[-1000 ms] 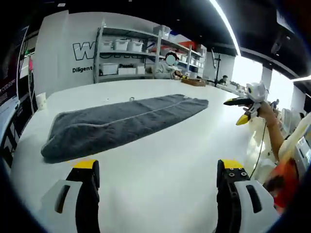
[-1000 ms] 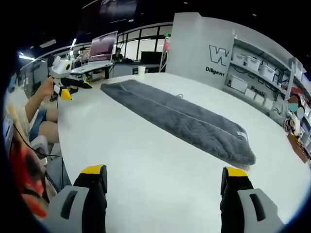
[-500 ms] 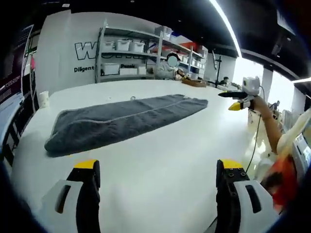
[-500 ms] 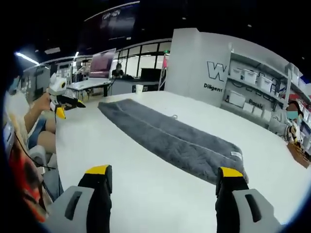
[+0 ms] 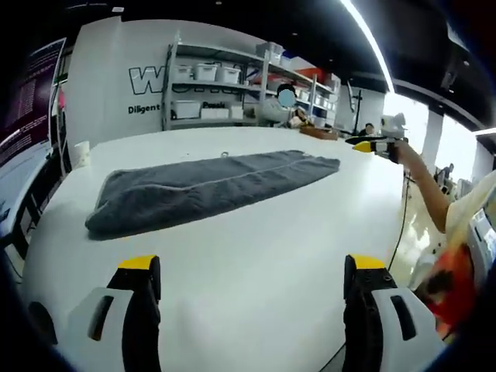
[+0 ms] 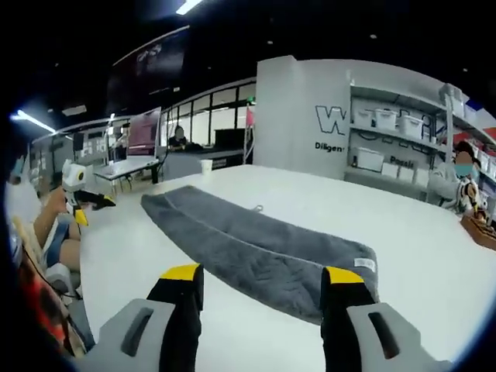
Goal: Open the folded towel by lifting each exposed corner and separating the folded layers until the towel lies flat within the target outline without major curled edges
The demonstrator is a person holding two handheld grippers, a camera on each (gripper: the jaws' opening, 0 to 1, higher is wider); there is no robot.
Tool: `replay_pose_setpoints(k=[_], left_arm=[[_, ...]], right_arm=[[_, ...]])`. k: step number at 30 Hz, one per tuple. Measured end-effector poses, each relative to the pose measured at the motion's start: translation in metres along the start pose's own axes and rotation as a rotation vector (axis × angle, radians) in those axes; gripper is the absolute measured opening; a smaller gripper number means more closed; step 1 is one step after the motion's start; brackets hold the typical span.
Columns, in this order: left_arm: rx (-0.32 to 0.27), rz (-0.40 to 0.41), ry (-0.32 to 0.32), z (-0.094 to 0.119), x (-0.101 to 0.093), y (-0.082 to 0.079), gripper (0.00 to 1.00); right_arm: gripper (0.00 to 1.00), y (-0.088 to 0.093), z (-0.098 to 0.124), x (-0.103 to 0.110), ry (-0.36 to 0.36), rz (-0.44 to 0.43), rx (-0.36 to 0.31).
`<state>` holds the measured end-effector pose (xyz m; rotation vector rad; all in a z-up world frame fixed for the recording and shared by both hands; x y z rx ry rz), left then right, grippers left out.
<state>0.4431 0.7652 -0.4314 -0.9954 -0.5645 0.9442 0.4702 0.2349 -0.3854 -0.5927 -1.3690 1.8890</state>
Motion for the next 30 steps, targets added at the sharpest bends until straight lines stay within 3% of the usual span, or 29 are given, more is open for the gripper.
replay_pose_setpoints(k=[11, 14, 20, 22, 30], left_arm=[[-0.003, 0.004, -0.012, 0.004, 0.002, 0.004, 0.96], [0.001, 0.001, -0.011, 0.004, 0.002, 0.006, 0.96], [0.007, 0.006, -0.012, 0.005, 0.003, 0.01, 0.95], [0.01, 0.009, -0.015, 0.006, 0.004, 0.011, 0.95], [0.011, 0.007, -0.018, 0.006, 0.005, 0.009, 0.94]], right_arm=[[0.43, -0.003, -0.013, -0.042, 0.078, 0.003, 0.066], [0.43, -0.005, -0.022, -0.064, 0.112, 0.01, 0.107], [0.39, 0.012, -0.03, -0.1, 0.193, -0.053, 0.144], [0.37, 0.024, -0.031, -0.098, 0.212, -0.065, 0.171], [0.31, 0.042, -0.054, -0.12, 0.228, -0.1, 0.257]])
Point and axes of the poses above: the point that each gripper's makers call its tool centre point, and the gripper's own axes: z roughly backward along the fingers, x roughly to its left, y roughly out of its underside, the point moved 10 cm from there along z, roughly backward along the fingers, and after that the axes turned 13 degrees about -y, right-handed, at the moved point
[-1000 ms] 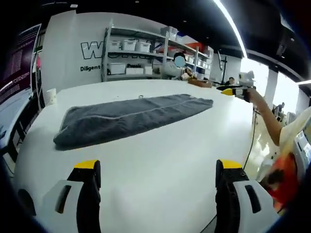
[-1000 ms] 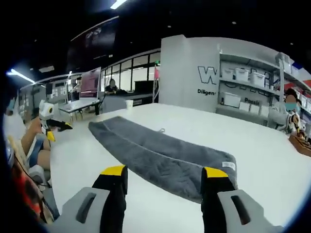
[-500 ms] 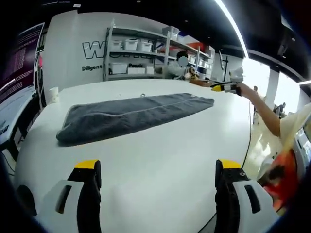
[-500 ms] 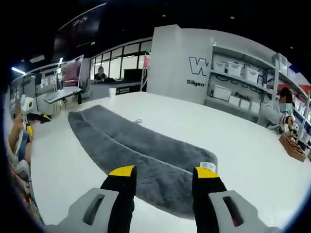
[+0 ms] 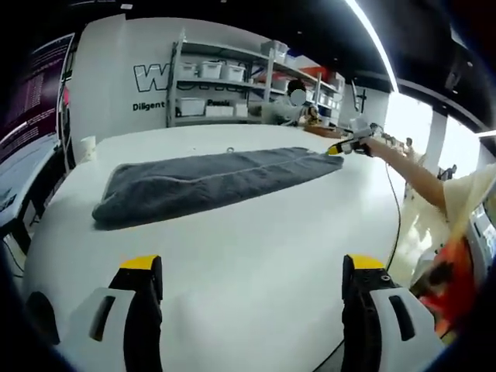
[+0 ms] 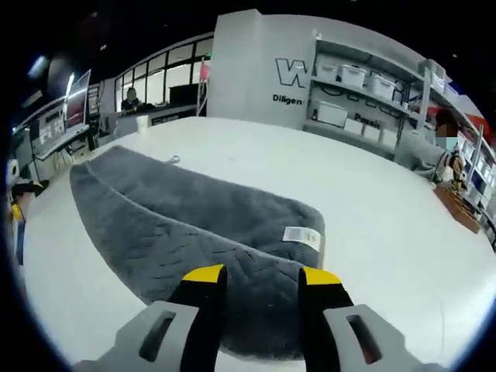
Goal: Open the folded towel by lifting each exposed corner and separating the folded layers until the towel lies flat within the target outline without major curled edges
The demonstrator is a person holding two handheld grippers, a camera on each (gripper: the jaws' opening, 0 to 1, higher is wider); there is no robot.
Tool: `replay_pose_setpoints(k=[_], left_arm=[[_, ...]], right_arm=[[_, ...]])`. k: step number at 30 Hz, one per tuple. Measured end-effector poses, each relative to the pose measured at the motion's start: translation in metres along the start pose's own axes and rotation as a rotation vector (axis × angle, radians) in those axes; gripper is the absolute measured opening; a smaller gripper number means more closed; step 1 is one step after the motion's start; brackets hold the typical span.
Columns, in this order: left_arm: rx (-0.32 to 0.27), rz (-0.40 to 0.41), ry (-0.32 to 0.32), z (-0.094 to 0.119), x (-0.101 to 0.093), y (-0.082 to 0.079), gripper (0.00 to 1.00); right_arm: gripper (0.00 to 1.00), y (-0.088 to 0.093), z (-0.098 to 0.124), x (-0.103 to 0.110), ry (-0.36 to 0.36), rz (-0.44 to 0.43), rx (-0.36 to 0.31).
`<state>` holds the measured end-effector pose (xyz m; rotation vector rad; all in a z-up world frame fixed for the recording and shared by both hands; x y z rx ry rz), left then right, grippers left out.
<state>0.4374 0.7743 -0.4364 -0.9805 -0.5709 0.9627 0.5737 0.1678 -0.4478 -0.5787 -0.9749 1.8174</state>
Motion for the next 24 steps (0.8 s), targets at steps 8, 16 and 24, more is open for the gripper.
replay_pose_setpoints(k=[8, 16, 24], left_arm=[[0.013, -0.009, 0.01, -0.002, -0.004, -0.001, 0.94], [0.022, -0.012, 0.009, 0.0, -0.004, -0.001, 0.93], [0.026, -0.007, 0.012, 0.0, -0.005, 0.002, 0.93]], right_arm=[[0.17, 0.009, -0.02, -0.003, -0.007, 0.013, 0.062], [0.03, 0.013, -0.025, -0.004, -0.047, 0.004, 0.053], [0.0, 0.007, -0.025, -0.006, -0.028, 0.092, 0.044]])
Point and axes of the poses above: the point that each gripper's makers call its tool centre point, and the gripper's own axes: z roughly backward along the fingers, x roughly to its left, y roughly out of its underside, the point moved 10 cm from there along z, roughly backward along the fingers, and after that the axes turned 13 degrees about -y, right-handed, at the moved point
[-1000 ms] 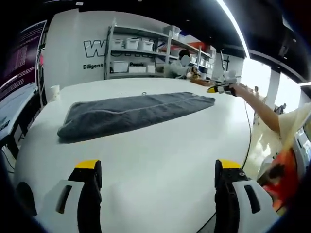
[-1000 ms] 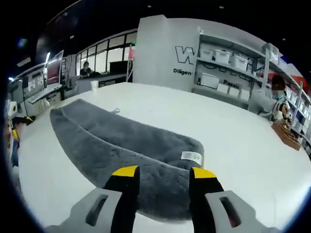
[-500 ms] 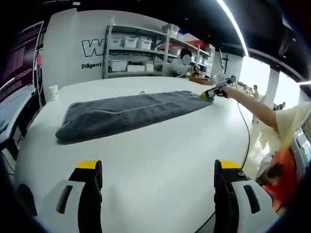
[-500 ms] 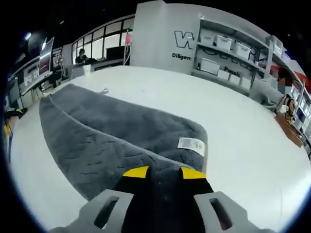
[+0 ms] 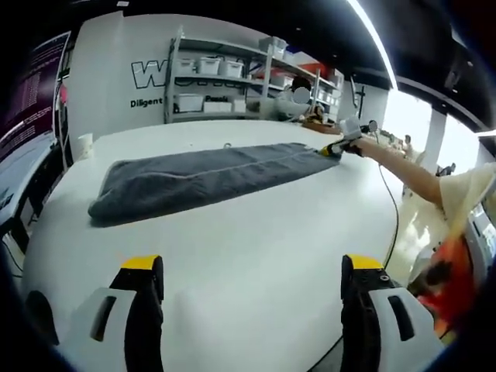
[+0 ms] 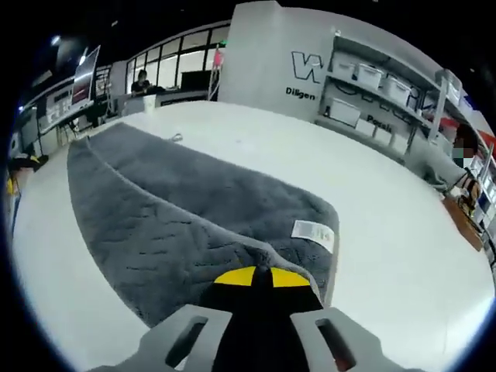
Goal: Open the folded towel by lifting each exposed corner and separating the folded layers until the towel lies flat within the target outline without major curled edges
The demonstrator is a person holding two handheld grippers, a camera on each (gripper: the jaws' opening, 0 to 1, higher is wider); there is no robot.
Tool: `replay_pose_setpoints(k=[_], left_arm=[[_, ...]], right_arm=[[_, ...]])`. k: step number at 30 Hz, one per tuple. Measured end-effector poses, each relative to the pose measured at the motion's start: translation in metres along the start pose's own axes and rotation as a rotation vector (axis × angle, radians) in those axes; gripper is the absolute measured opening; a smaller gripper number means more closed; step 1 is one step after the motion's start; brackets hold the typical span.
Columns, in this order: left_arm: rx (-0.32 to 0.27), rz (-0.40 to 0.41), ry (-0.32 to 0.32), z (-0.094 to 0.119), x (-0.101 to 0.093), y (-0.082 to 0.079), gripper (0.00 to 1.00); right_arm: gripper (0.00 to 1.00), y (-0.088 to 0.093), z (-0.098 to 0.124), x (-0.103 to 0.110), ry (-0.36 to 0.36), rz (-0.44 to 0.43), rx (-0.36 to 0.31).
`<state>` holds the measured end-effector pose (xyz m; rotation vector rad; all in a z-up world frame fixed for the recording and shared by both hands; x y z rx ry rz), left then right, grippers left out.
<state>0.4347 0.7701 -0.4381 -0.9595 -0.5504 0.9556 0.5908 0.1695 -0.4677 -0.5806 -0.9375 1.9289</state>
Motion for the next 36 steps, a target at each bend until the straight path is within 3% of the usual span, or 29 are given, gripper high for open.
replay_pose_setpoints(k=[12, 18, 27, 36], left_arm=[[-0.004, 0.002, -0.004, 0.002, 0.0, -0.001, 0.93], [-0.003, -0.001, -0.004, 0.003, -0.002, -0.002, 0.93], [-0.001, -0.003, -0.008, 0.005, -0.001, -0.003, 0.92], [0.0, 0.003, -0.008, 0.004, -0.001, -0.001, 0.92]], right_arm=[[0.0, -0.024, 0.031, 0.01, 0.05, 0.146, -0.146], [0.0, -0.026, 0.048, 0.021, 0.061, 0.203, -0.212], [0.0, -0.011, 0.073, 0.052, 0.013, 0.31, -0.31], [0.0, 0.021, 0.081, 0.062, -0.027, 0.317, -0.271]])
Point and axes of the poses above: the point that each gripper's makers call its tool centre point, and the gripper's own axes: z roughly backward along the fingers, x roughly to its left, y roughly out of its underside, the point moved 10 cm from there along z, roughly backward along the fingers, and after that the axes turned 13 degrees about -y, right-handed, at the moved point
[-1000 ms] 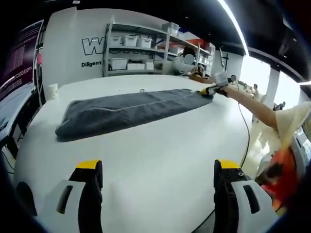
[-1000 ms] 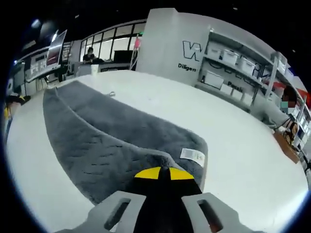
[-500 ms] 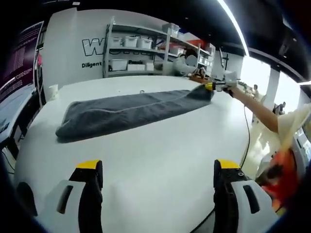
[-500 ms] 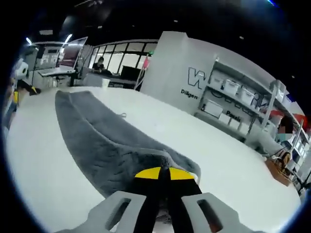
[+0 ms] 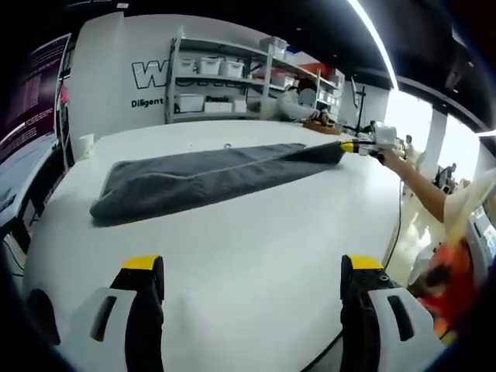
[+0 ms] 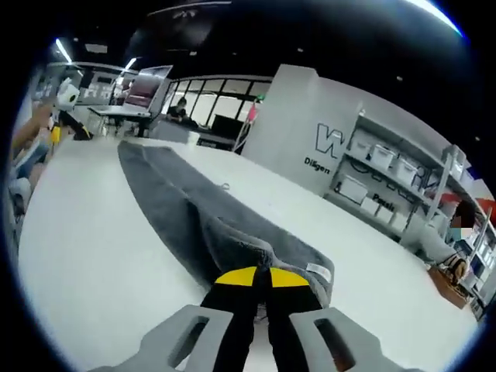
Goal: Open the folded towel by lifting each exposed corner and separating the folded layers until the towel lies flat within the target outline without major curled edges
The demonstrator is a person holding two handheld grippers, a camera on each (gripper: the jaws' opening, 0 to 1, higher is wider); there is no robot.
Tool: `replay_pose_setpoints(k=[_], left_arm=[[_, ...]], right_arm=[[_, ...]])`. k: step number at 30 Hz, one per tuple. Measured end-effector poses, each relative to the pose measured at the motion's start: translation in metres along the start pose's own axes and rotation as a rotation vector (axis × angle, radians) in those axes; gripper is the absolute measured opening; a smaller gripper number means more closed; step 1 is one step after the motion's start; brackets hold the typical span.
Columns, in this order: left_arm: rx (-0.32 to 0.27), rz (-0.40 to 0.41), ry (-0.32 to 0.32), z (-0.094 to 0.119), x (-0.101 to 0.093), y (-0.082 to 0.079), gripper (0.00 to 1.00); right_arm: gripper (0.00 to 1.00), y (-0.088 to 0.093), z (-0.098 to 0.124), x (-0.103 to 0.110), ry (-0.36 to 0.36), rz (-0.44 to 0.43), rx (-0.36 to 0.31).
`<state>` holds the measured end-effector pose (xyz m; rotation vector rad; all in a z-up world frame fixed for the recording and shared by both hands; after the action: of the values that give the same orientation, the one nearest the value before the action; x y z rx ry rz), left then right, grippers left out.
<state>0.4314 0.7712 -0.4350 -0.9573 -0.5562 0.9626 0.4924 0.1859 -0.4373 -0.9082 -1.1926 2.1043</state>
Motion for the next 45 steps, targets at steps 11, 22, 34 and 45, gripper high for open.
replay_pose_setpoints(k=[11, 22, 34, 45], left_arm=[[0.005, 0.001, -0.004, 0.002, 0.0, 0.001, 0.92], [0.016, 0.001, -0.008, 0.004, 0.003, 0.004, 0.92], [0.019, 0.003, 0.006, 0.001, 0.002, 0.003, 0.92], [0.02, -0.006, 0.015, -0.003, -0.002, 0.0, 0.92]], right_arm=[[0.0, 0.026, -0.004, 0.022, -0.114, 0.013, 0.118], [0.04, 0.034, -0.005, 0.024, -0.143, -0.085, 0.138], [0.52, 0.028, 0.032, 0.036, -0.053, -0.16, 0.12], [0.86, 0.021, 0.064, 0.059, 0.012, -0.239, 0.107]])
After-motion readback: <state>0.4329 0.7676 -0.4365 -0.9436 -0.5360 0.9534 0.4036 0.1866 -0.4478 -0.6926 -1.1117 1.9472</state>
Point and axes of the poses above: the point that each gripper's makers call its tool centre point, and the gripper's own axes: z roughly backward along the fingers, x roughly to its left, y roughly out of its underside, the point moved 10 cm from there along z, roughly backward along the fingers, and after that the axes turned 13 degrees about -y, right-handed, at the moved point
